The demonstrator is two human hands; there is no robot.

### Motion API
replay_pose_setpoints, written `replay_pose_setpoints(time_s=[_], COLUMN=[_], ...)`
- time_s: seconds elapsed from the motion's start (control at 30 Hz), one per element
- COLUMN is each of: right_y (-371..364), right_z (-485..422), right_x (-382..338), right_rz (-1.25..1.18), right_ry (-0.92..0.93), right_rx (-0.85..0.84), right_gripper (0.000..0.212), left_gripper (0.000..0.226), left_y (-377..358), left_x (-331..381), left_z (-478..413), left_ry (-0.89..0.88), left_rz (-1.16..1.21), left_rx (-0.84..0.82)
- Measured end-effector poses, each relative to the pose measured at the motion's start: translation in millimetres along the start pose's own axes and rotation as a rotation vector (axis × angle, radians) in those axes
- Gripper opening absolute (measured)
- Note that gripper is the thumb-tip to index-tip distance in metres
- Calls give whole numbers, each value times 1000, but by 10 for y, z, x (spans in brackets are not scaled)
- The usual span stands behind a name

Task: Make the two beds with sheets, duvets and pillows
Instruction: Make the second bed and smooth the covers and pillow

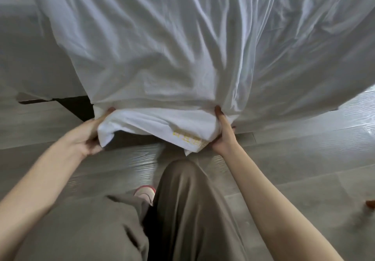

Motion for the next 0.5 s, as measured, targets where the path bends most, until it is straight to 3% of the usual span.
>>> replay_pose_setpoints(time_s=[0.07, 0.1, 0.13, 0.17, 0.2, 0.27, 0.33, 0.43, 0.5], right_y=[-154, -204, -247, -285, -299, -282, -256, -304, -363], right_z=[96, 121, 148, 175, 201, 314, 522, 896, 1060], right_x=[-24, -82, -142, -201, -258, -382, -511, -647, -758], right_rz=[-14, 3, -8, 2, 23, 133, 324, 461, 540], right_ry=[-64, -45, -20, 5, 48, 178, 340, 539, 603], right_rx=[-91, -109, -111, -101, -69, 52, 185, 160, 105], right_gripper=[130, 110, 87, 72, 71, 85, 83, 74, 63], left_gripper=[17, 37, 33, 17, 7, 13, 28, 81, 106], left_y=[-25, -39, -65, -72, -78, -127, -177, -359, -634], left_x=[116, 150, 180, 224, 254, 303, 375, 450, 440], left_z=[81, 106, 148, 168, 206, 265, 333, 572, 748], left_ry=[18, 60, 88, 84, 85, 11, -112, -375, -496], left_rz=[88, 264, 447, 537, 547, 371, 144, -105, -332], left_rx=[-26, -28, -22, 20, 69, 129, 149, 129, -19])
Point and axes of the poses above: each hand's wrist, its own z-axis away from the middle knuckle, its own y-axis out of the back of the hand, x = y × z, the point moved 4 cm from there along -z, towards the middle knuckle, and after that the axes turned 11 degrees about y, right-handed, at the moved point
